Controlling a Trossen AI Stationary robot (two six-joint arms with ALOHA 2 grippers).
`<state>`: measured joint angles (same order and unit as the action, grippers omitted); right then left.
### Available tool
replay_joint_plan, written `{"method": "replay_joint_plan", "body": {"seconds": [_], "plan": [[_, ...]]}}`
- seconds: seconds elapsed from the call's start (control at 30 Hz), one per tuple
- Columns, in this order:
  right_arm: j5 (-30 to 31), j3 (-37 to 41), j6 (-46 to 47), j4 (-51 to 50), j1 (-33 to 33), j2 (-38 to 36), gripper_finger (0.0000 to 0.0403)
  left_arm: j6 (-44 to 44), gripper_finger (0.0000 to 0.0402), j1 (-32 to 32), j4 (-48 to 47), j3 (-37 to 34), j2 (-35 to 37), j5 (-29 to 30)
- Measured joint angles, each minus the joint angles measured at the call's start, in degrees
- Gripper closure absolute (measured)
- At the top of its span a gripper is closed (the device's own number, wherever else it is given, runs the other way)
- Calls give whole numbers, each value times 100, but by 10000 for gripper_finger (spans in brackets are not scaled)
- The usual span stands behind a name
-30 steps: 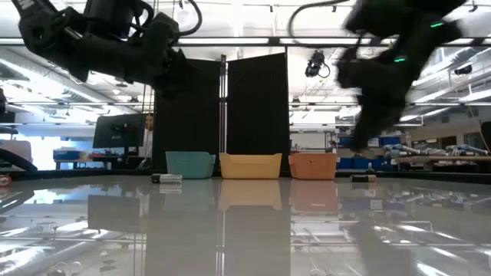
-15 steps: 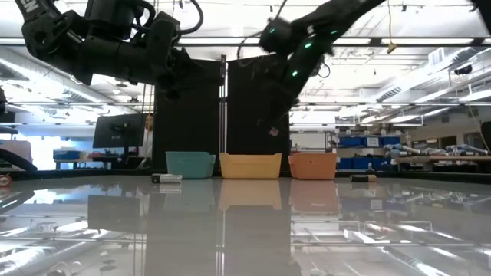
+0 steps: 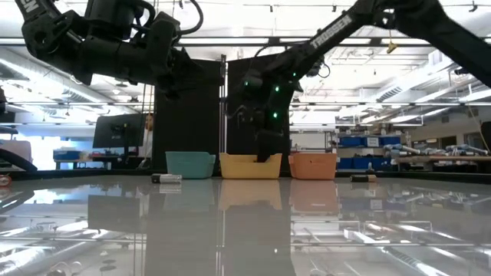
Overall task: Sort batteries
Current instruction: Put the brown battery into the yellow bin
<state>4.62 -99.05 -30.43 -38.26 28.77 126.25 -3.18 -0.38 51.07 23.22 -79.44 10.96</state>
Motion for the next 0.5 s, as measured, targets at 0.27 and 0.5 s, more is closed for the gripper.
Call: {"method": "replay_joint_plan", "body": {"seconds": [0.27,0.5], "plan": [[-115,-50,-75,-191,116,220,340,-7,397,0,-14,0,0,0],[-175,-48,-56,-215,101,222,311,-29,396,0,-44,0,2,2]]}}
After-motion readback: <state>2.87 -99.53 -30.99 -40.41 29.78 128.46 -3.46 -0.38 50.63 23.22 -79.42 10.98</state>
